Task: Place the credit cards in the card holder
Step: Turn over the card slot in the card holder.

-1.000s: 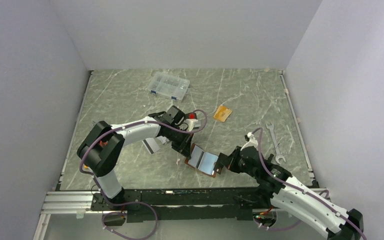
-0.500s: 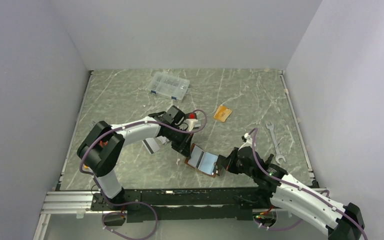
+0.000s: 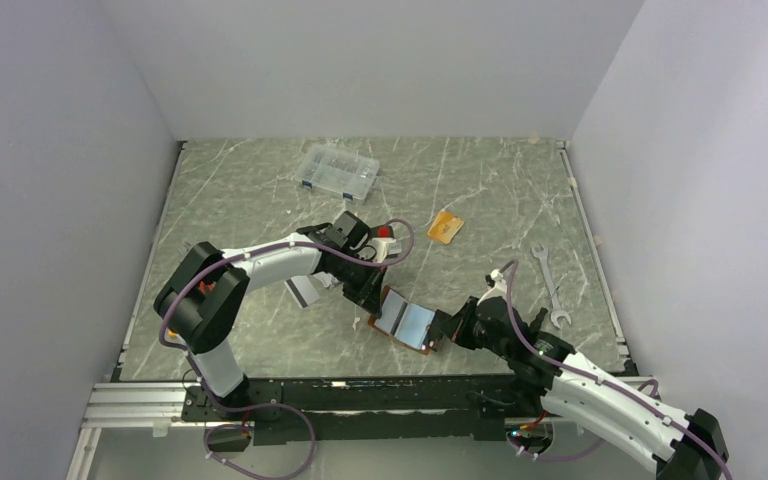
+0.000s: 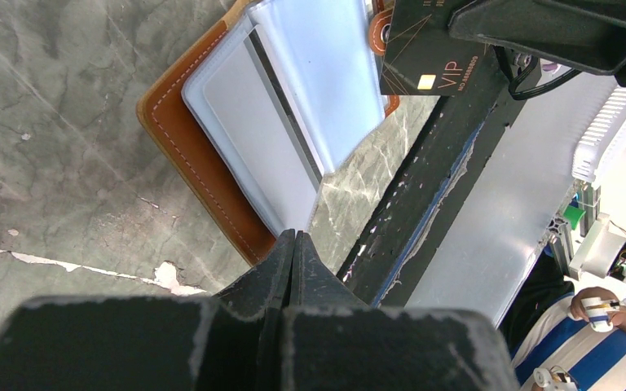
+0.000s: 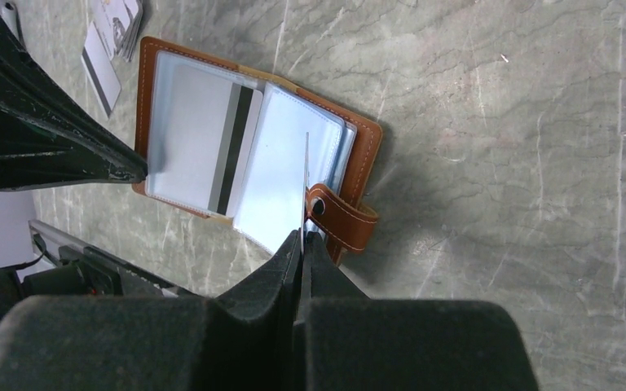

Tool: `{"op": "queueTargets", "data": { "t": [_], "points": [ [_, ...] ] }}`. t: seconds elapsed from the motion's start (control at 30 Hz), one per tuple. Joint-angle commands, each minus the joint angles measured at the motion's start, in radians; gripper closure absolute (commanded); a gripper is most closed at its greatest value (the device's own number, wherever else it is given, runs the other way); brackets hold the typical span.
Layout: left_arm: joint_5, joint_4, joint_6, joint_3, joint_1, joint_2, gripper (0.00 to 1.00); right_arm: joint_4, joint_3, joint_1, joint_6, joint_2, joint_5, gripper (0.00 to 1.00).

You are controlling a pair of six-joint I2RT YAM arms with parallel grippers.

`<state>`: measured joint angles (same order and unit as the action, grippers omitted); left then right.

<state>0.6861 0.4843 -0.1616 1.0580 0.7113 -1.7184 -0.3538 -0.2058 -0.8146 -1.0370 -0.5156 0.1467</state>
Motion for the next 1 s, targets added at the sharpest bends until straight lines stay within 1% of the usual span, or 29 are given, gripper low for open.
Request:
{"op": "queueTargets", "data": {
  "t": [0.0, 0.2, 0.5, 0.77, 0.97],
  "points": [
    [0.003, -0.004, 0.003, -0.001, 0.005, 0.037, 1.0, 0.078, 0.012, -0.006, -0.027, 0.004, -0.008, 1.0],
    [0.005, -0.01, 0.002, -0.006, 0.004, 0.042, 1.0, 0.11, 0.02, -0.006, -0.042, 0.007, -0.011, 1.0],
    [0.007, -0.01, 0.002, -0.008, 0.005, 0.042, 1.0, 0.113, 0.044, -0.006, -0.074, 0.085, 0.004, 1.0],
    [0.011, -0.01, 0.0, -0.007, 0.004, 0.045, 1.0, 0.16, 0.05, -0.006, -0.072, 0.025, -0.01, 1.0],
    [0.014, -0.012, 0.001, -0.01, 0.004, 0.046, 1.0, 0.214, 0.058, -0.007, -0.072, 0.035, 0.0, 1.0]
  ]
}}
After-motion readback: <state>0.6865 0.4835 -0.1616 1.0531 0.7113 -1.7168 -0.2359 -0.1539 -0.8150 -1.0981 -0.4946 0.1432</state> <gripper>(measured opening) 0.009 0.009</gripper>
